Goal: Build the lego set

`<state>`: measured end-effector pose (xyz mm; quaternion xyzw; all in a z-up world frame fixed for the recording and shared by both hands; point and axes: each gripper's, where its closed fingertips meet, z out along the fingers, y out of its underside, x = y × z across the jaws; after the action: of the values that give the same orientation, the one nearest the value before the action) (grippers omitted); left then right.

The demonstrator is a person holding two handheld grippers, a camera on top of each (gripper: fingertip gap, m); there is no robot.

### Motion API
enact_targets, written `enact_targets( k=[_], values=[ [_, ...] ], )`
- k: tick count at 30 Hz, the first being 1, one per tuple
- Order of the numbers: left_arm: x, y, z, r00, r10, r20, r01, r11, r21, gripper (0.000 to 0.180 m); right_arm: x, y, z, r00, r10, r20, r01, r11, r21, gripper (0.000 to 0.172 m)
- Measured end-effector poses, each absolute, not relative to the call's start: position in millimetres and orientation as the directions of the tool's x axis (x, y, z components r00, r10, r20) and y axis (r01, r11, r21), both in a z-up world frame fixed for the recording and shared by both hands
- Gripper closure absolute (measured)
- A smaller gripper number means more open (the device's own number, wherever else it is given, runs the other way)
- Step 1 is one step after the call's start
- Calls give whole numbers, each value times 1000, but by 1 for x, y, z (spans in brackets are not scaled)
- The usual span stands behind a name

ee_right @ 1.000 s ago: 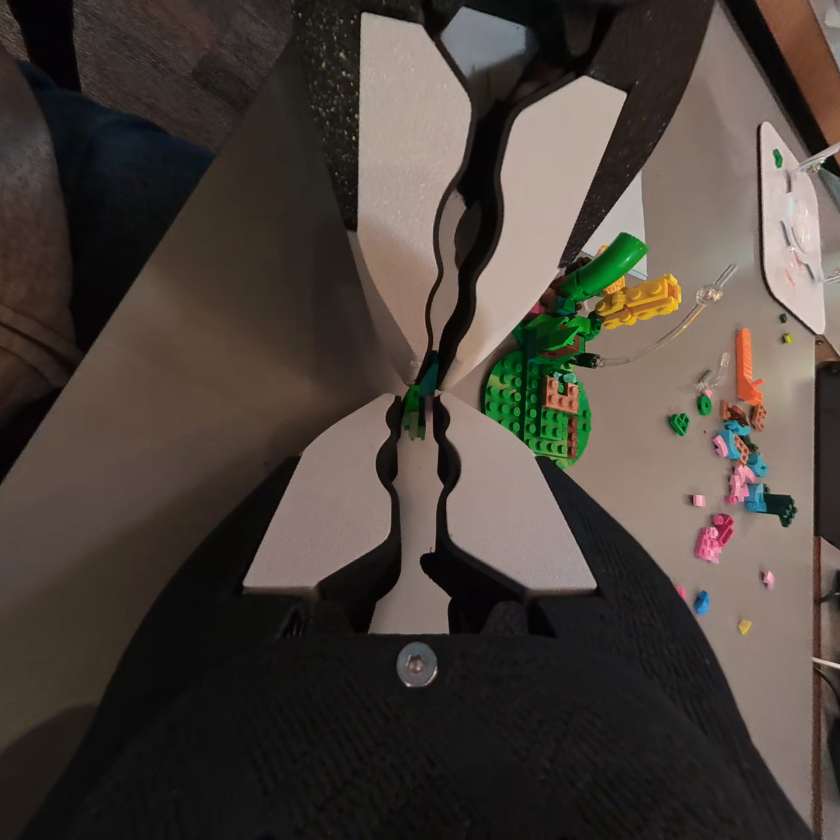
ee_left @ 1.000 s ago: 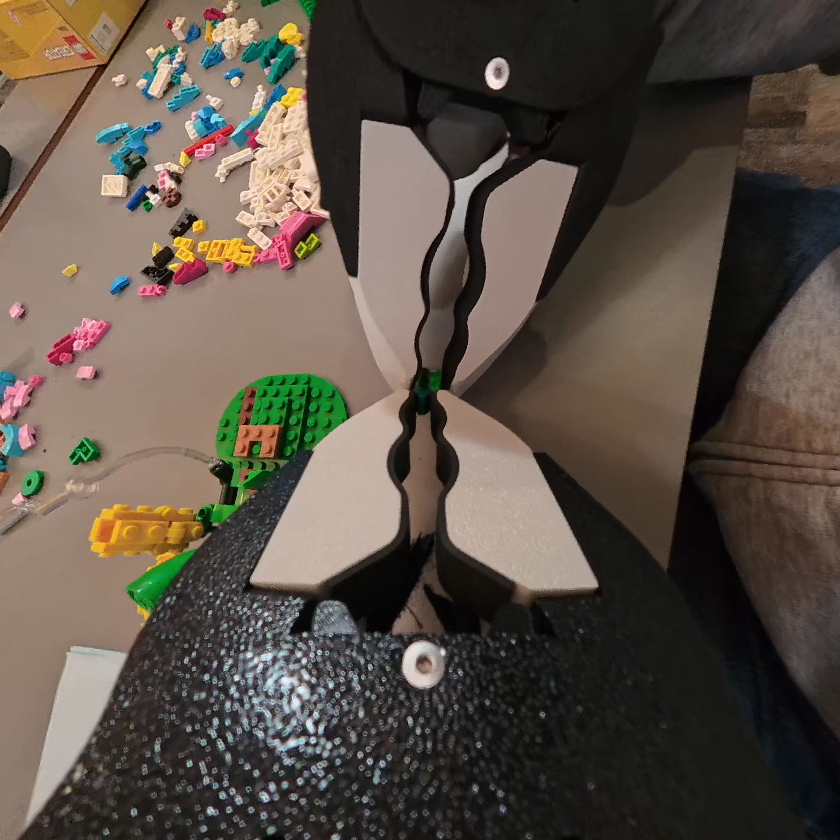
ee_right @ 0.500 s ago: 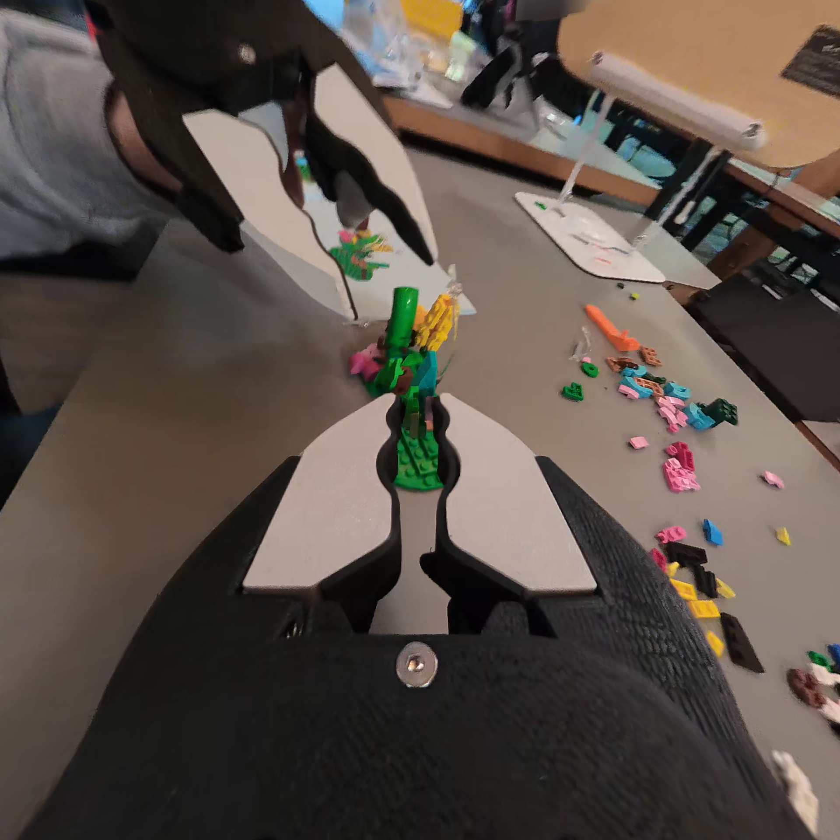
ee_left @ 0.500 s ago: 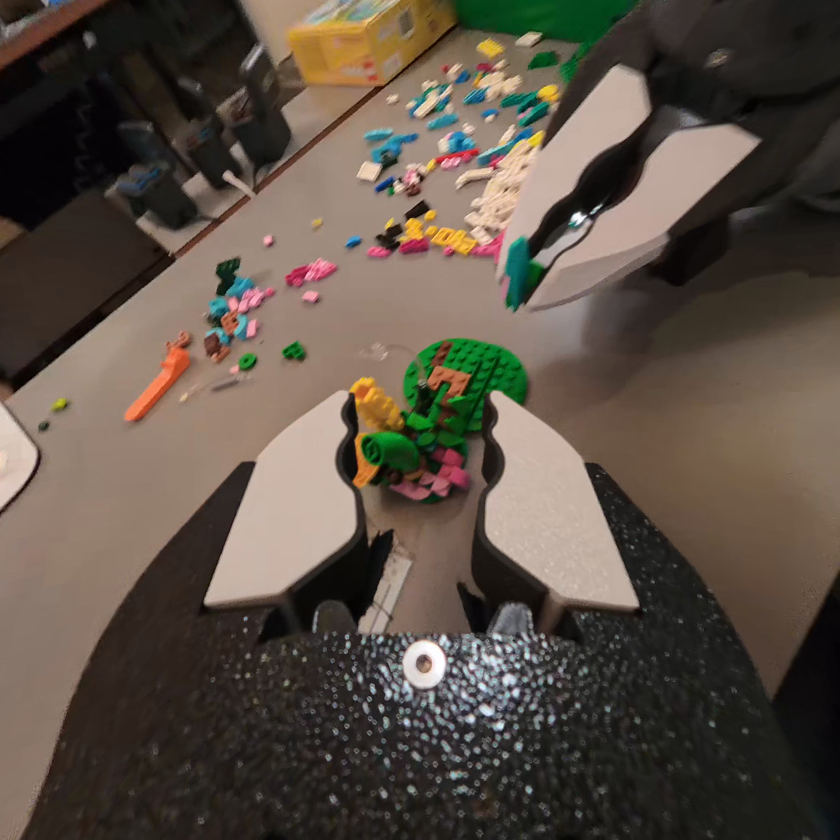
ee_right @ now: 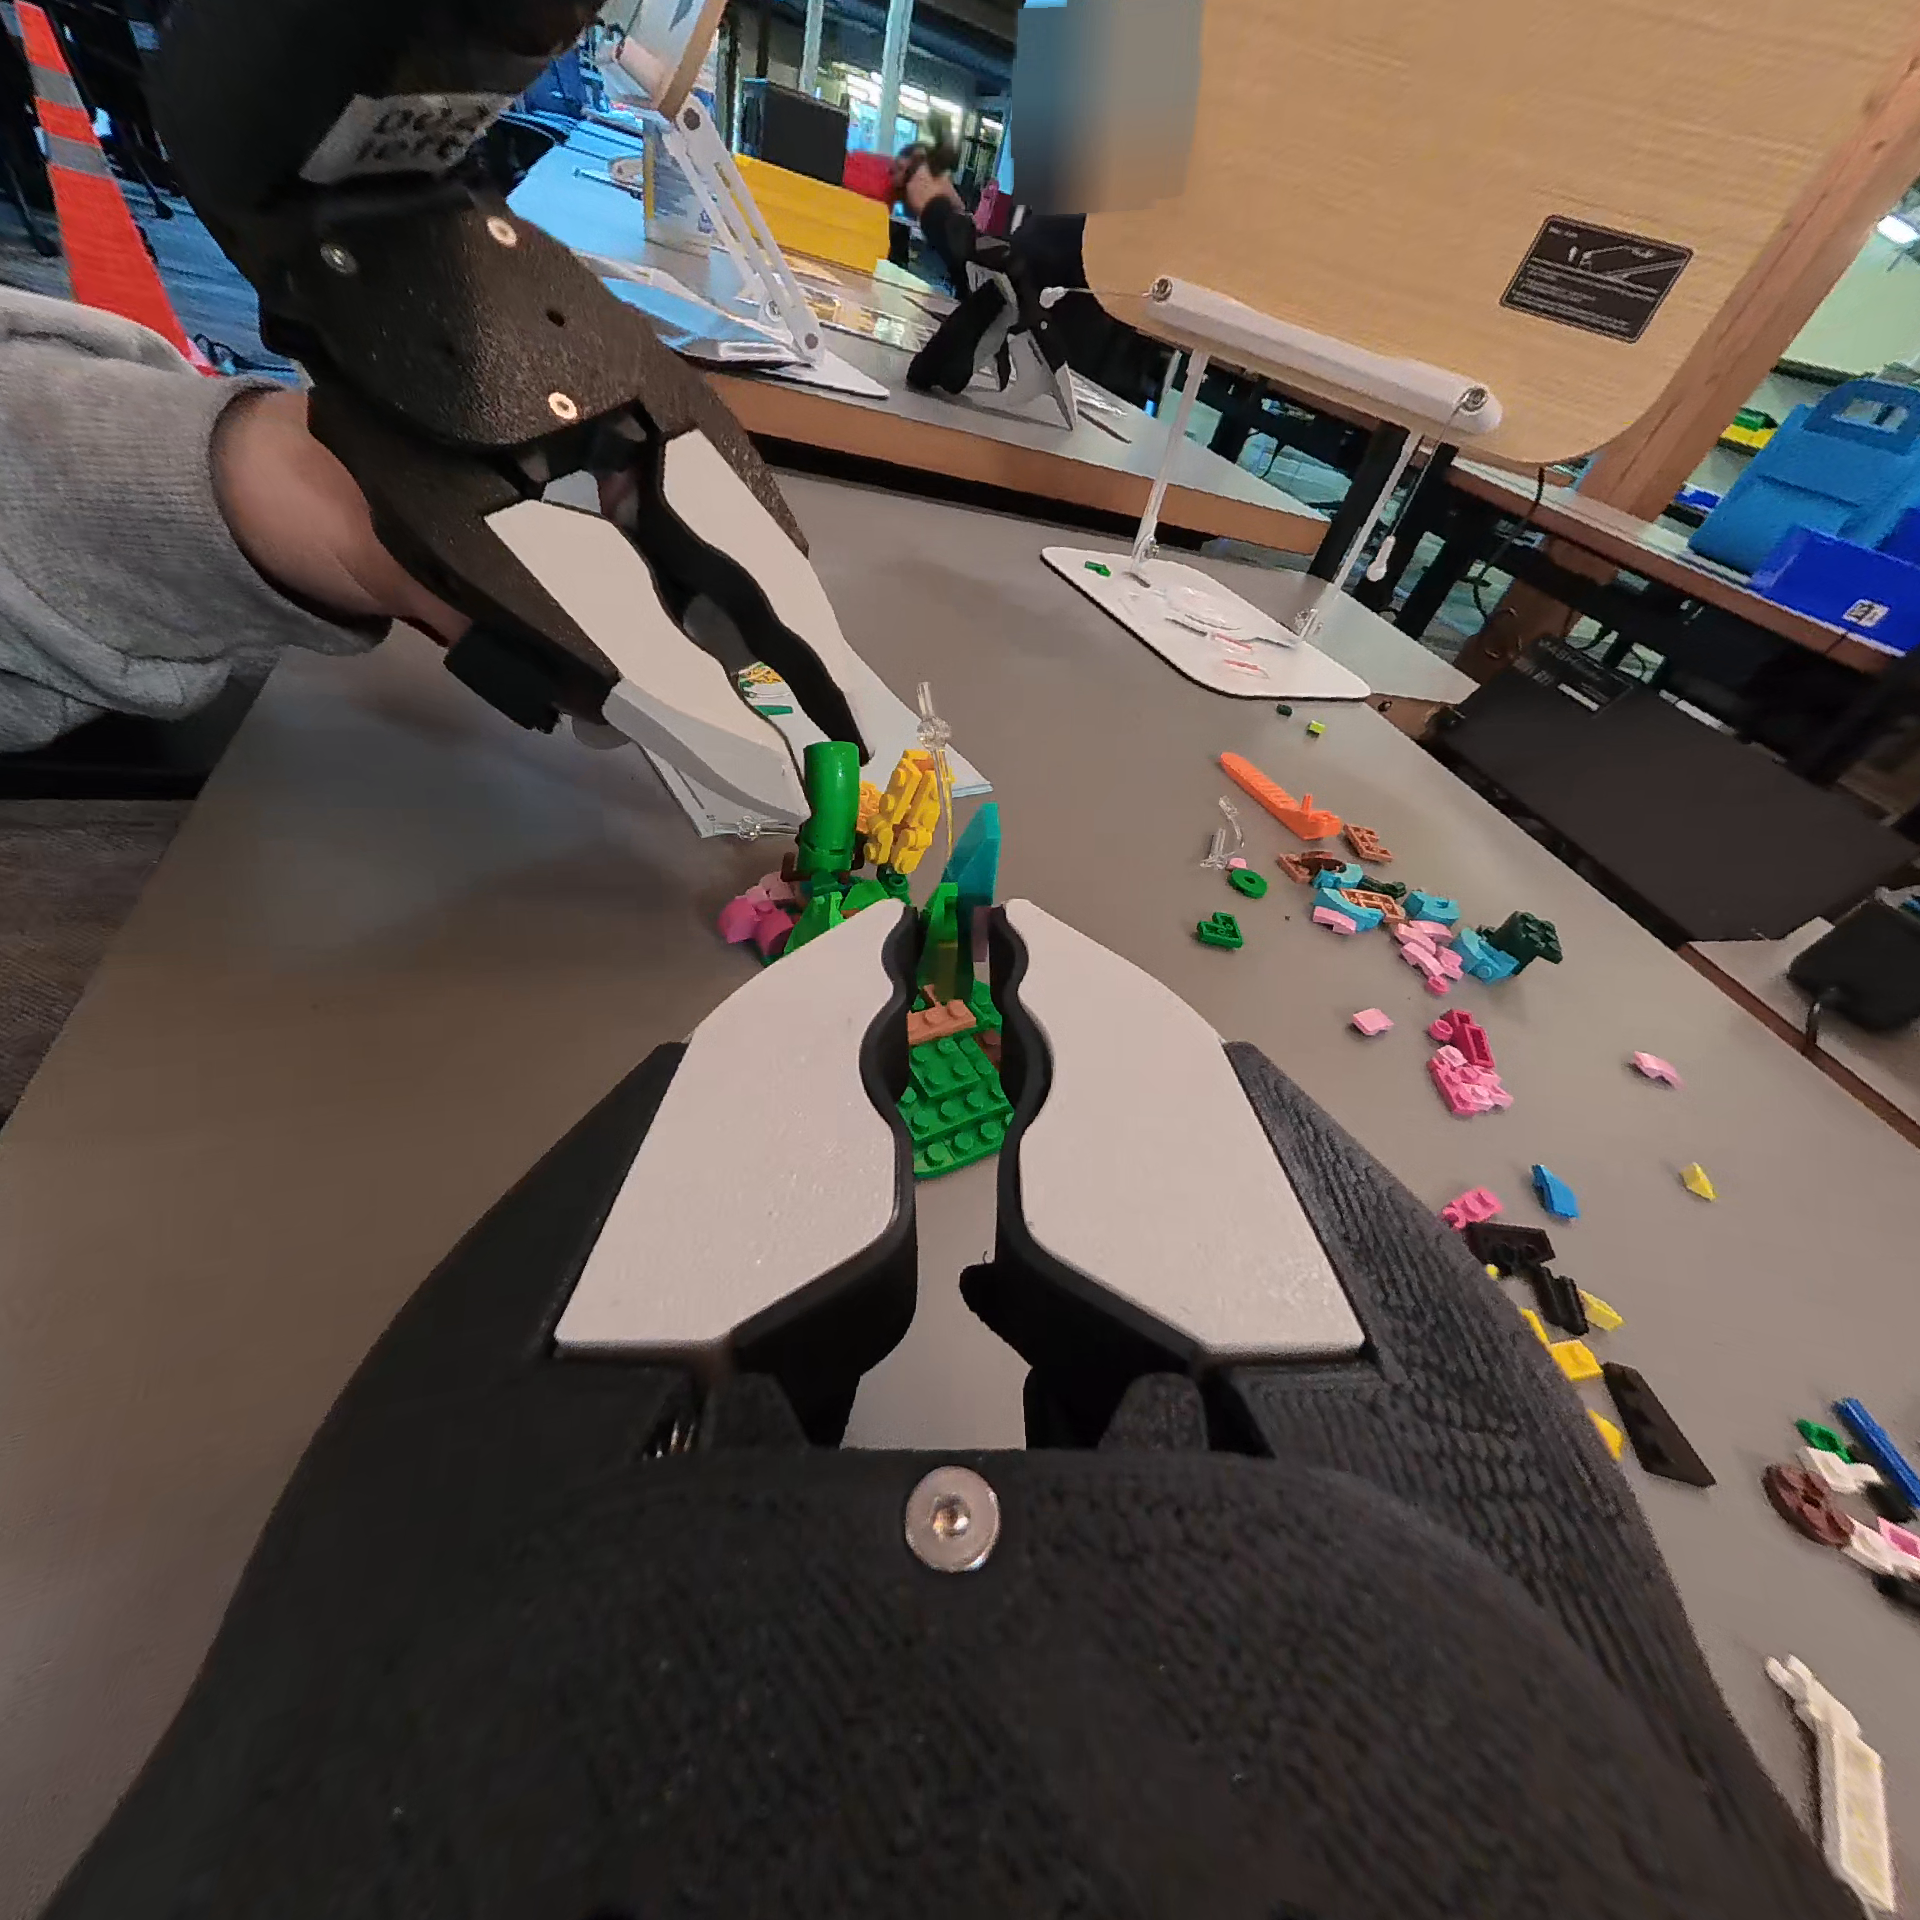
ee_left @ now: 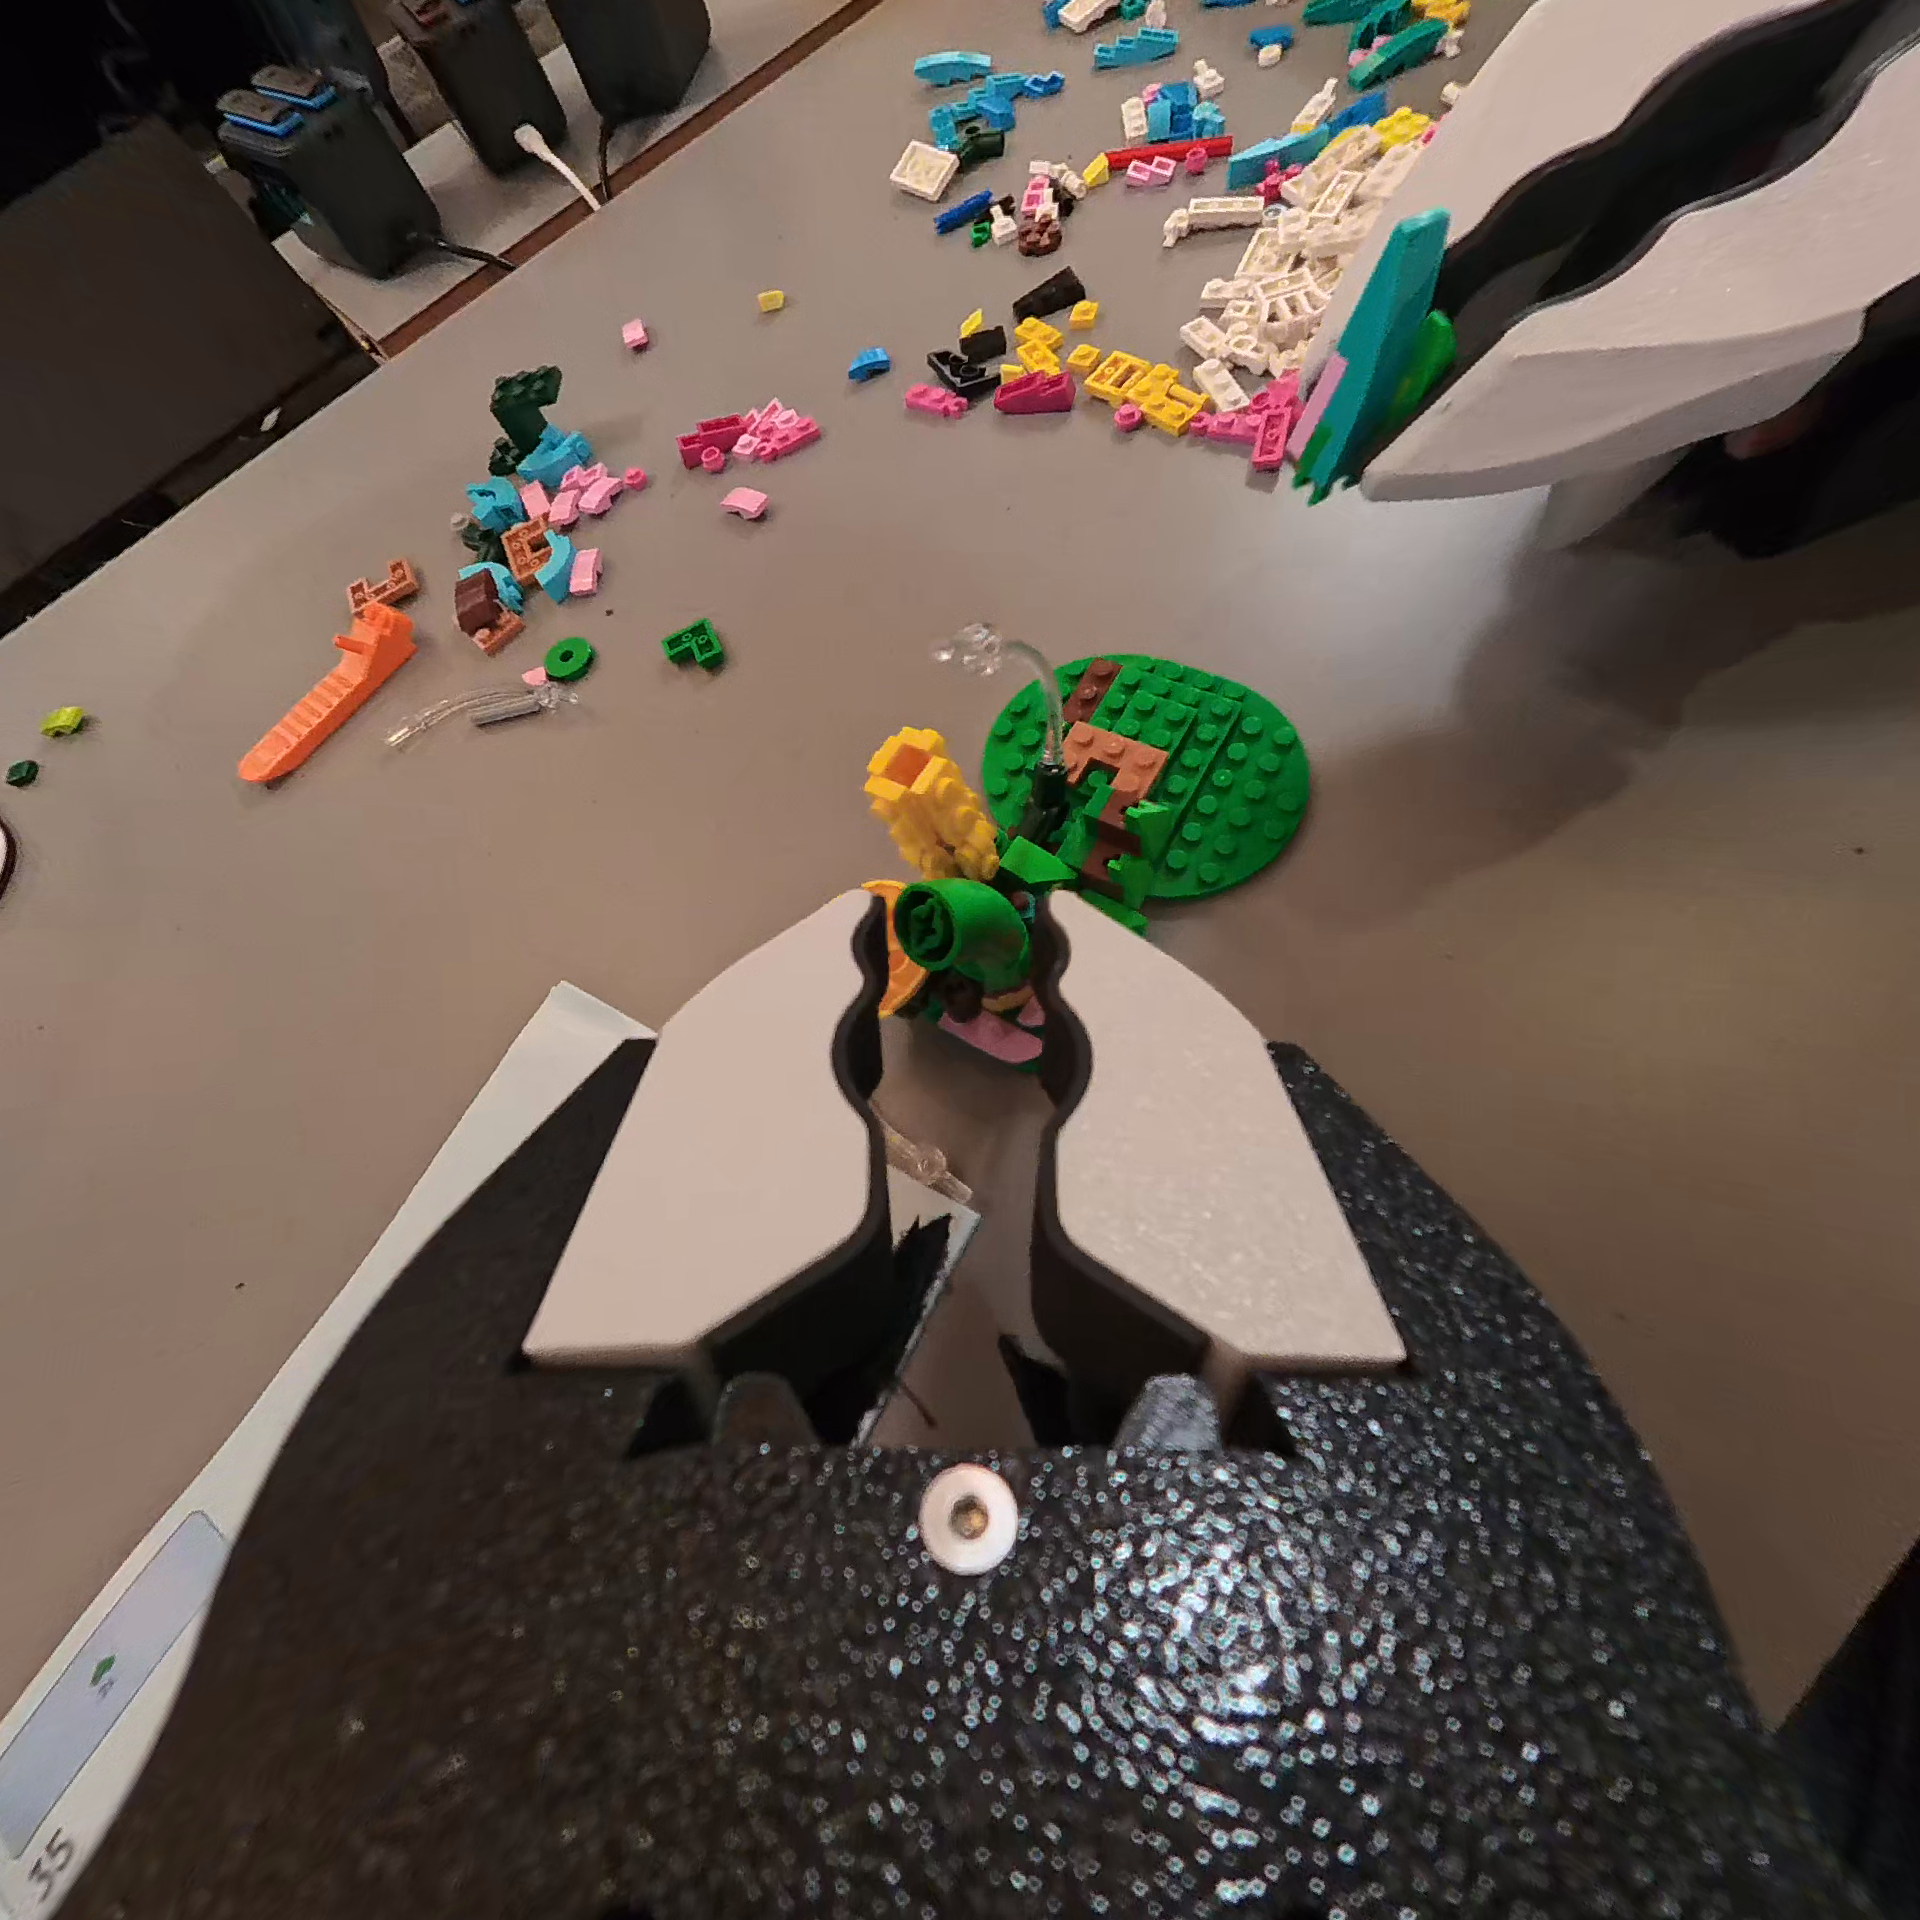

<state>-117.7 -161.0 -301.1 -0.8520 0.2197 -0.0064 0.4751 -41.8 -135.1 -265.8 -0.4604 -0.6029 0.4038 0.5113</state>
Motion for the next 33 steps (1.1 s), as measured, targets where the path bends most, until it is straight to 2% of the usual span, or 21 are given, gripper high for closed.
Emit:
enact_targets(
  k=[8,15,23,29,31,33],
  values=[
    [-115,-160,-306,903,-396,-168,-351,-452,-820,159,-41,-133,-263,-80,988,130,128,139,-982,161],
    [-97,-169,-305,852,-518,-78,-342,-437,-832,162,-40,-132,-264,-160,980,-121,152,-97,-984,161],
    [-84,-188,-306,738,-669,-85,-451,-396,-800,165,-35,-126,-263,-215,919,-330,178,-295,-939,161],
    [-87,-195,-306,715,-694,-79,-476,-402,-782,165,-37,-123,-269,-182,933,-312,211,-273,-939,161],
    [-89,-194,-305,721,-688,-87,-480,-404,-779,164,-38,-120,-277,-137,950,-279,260,-238,-936,161],
    [-93,-191,-300,741,-661,-117,-478,-398,-783,155,-40,-118,-290,-99,974,-202,350,-156,-924,161]
  ],
)
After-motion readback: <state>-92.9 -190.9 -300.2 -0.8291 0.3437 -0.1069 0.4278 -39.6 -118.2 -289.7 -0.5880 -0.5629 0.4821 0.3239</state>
